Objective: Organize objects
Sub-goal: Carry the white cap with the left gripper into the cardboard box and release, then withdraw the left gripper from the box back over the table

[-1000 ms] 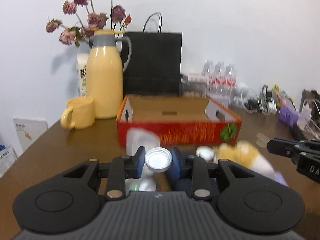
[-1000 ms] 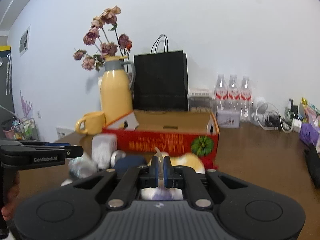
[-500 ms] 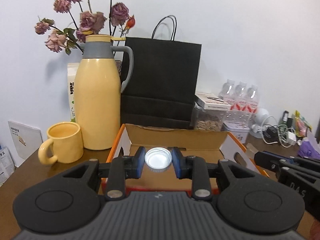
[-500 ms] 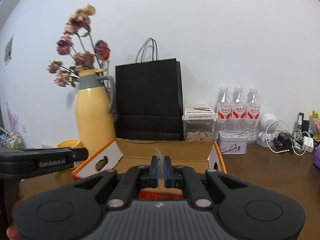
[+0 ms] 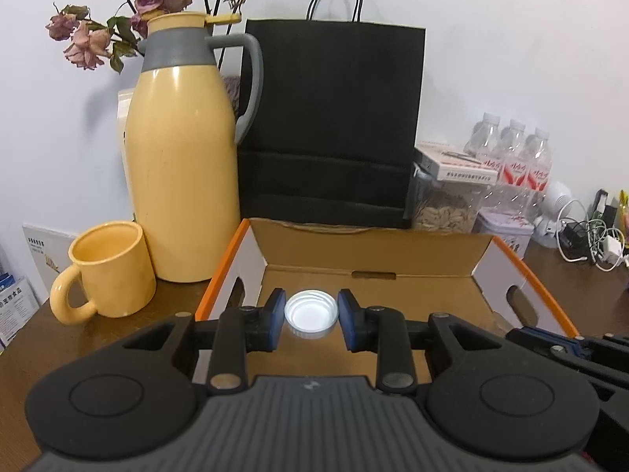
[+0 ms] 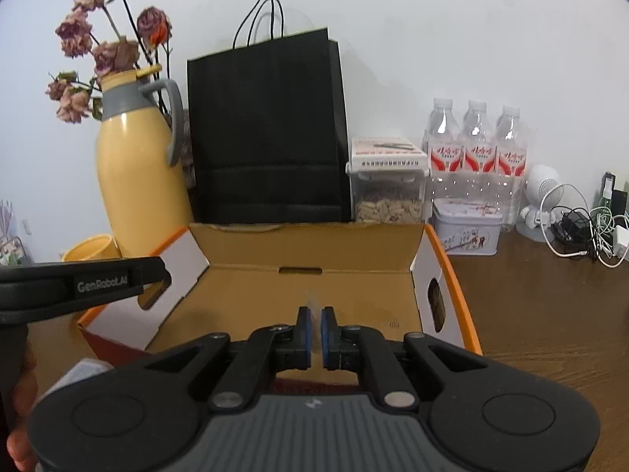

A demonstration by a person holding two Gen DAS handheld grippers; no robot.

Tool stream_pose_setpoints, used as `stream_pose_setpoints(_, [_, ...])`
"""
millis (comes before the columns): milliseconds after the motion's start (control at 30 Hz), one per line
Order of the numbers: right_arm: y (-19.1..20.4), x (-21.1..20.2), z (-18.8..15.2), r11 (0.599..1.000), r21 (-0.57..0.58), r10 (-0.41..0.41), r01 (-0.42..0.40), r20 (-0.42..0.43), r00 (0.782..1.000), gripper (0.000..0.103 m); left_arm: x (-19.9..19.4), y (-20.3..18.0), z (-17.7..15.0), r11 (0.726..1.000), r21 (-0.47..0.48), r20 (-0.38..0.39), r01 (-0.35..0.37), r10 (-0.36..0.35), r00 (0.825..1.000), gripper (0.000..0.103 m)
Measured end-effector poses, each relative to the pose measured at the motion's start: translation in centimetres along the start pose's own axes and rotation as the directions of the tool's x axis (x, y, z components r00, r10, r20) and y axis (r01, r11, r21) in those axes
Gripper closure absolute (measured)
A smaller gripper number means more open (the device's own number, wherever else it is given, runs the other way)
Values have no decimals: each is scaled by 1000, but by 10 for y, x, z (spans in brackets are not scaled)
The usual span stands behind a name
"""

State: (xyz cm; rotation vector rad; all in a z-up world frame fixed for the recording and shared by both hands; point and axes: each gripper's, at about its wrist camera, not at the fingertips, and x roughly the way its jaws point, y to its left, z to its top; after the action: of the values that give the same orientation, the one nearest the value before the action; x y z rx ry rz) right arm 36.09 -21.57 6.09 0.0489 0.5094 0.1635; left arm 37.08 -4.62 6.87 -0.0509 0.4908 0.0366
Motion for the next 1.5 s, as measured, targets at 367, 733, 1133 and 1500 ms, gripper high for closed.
stream_pose_setpoints(367, [-5, 10, -4, 999, 16, -30, 31, -48, 998, 7, -10, 4, 4, 999, -37, 61, -28, 31, 998, 0])
stream_pose_setpoints(733, [-1, 7, -3, 999, -2, -45, 45, -40, 998, 2, -14, 3, 5, 999, -30, 55, -28, 30, 998, 0])
stream_pose_setpoints(1133, [4, -41, 5, 998, -28, -52, 53, 43, 998, 0, -65, 15, 16, 997, -56, 128, 53, -45, 991, 0])
stream_pose_setpoints(1500, [11, -112, -7, 996, -73, -33, 43, 133, 991, 0, -130, 26, -2, 997, -1, 197, 75, -74, 978, 0])
